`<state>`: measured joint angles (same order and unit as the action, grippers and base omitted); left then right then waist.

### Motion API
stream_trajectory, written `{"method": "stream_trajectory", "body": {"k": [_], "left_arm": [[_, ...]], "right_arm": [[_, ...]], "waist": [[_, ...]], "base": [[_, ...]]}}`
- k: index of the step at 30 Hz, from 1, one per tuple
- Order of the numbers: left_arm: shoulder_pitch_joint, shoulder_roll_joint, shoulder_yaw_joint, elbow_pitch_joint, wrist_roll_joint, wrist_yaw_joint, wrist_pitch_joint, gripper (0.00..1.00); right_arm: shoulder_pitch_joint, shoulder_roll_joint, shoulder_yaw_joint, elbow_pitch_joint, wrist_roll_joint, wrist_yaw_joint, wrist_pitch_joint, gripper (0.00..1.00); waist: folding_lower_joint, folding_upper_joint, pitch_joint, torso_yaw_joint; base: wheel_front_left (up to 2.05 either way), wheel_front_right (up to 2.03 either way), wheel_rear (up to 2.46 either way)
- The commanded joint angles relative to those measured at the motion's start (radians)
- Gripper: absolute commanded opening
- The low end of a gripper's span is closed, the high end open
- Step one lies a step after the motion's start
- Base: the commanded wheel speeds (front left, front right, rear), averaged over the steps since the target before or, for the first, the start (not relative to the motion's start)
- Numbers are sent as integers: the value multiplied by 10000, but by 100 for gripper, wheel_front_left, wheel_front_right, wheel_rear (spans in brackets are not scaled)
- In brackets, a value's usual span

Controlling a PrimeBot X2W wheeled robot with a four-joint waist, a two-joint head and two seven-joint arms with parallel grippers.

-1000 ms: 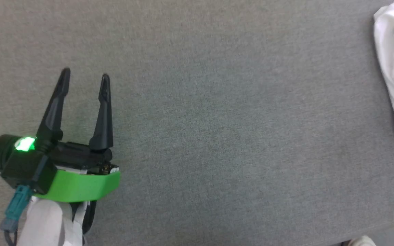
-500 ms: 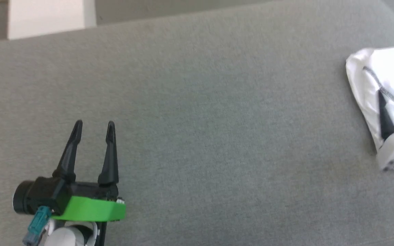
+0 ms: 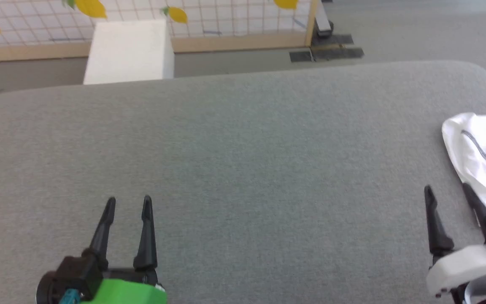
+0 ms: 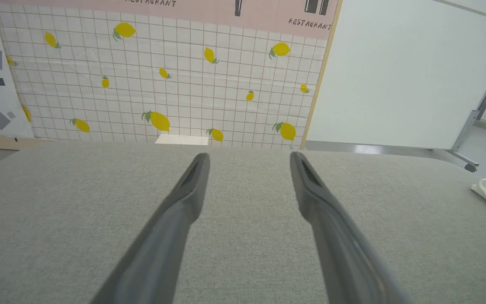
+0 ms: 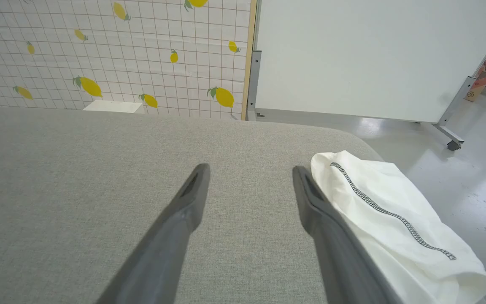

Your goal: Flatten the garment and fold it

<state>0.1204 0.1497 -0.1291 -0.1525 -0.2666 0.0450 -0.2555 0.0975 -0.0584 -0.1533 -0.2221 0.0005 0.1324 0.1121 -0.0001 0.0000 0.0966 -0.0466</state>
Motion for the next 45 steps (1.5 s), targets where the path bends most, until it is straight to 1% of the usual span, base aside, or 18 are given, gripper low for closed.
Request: {"method": "stream_trajectory", "body": {"k": [1, 6, 12, 13, 45], "left_arm": [[238, -106, 41, 30, 125, -14, -60, 100], [520, -256, -4, 230, 390, -157, -61, 100], [608, -527, 112, 377, 409, -285, -61, 100], [471, -510, 97, 385, 382, -234, -13, 0], [112, -614, 352, 638, 867, -280, 538, 0]], "right_arm": [[243, 48, 79, -27, -103, -17, -190, 100], [772, 76, 344, 345, 122, -17, -502, 100], [1003, 79, 389, 641, 463, -17, -795, 100], [902, 63, 367, 630, 425, 2, -741, 0], [500, 66, 611, 970, 334, -2, -810, 0]], "waist": [[1, 0, -385, 362], [1, 0, -510, 432], [1, 0, -590, 484], [1, 0, -589, 480], [1, 0, -674, 477]], "base": [[0, 0, 0], [0, 0, 0], [0, 0, 0], [0, 0, 0], [0, 0, 0]]}}
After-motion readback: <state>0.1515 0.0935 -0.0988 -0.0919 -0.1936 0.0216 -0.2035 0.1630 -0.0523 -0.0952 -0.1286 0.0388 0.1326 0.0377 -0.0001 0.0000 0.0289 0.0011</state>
